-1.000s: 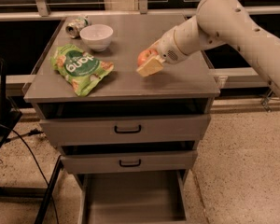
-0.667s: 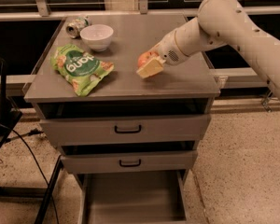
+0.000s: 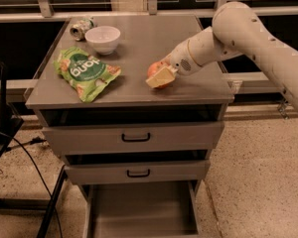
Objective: Pick apple from bottom drawer and place on counter
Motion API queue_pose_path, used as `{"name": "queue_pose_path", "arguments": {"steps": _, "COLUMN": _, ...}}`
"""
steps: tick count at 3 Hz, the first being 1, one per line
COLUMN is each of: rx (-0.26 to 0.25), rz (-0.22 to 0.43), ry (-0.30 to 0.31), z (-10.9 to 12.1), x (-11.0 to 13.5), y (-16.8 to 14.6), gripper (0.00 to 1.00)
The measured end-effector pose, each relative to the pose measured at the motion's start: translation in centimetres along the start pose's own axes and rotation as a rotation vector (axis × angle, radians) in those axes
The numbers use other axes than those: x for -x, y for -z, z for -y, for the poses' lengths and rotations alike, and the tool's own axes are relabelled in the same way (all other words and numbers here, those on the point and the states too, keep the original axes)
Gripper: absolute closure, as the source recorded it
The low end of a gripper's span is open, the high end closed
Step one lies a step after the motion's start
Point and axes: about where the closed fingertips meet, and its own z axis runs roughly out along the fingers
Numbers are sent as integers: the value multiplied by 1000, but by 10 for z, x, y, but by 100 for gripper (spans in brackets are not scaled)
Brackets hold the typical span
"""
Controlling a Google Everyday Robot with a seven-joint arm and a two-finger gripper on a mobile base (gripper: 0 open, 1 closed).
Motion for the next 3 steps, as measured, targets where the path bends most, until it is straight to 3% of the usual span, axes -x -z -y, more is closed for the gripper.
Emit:
{"name": "queue_pose_path", "arguments": {"steps": 1, "rx": 0, "rz": 0, "ry": 0, "z": 0, "x": 2, "y": 2, "gripper": 100}}
{"name": "queue_pose_path", "arguments": {"steps": 2, "rx": 0, "rz": 0, "ry": 0, "z": 0, "x": 2, "y": 2, "gripper": 84}}
{"name": "queue_pose_path", "arguments": {"steps": 3, "rx": 0, "rz": 0, "ry": 0, "z": 0, "x": 2, "y": 2, "gripper": 61}}
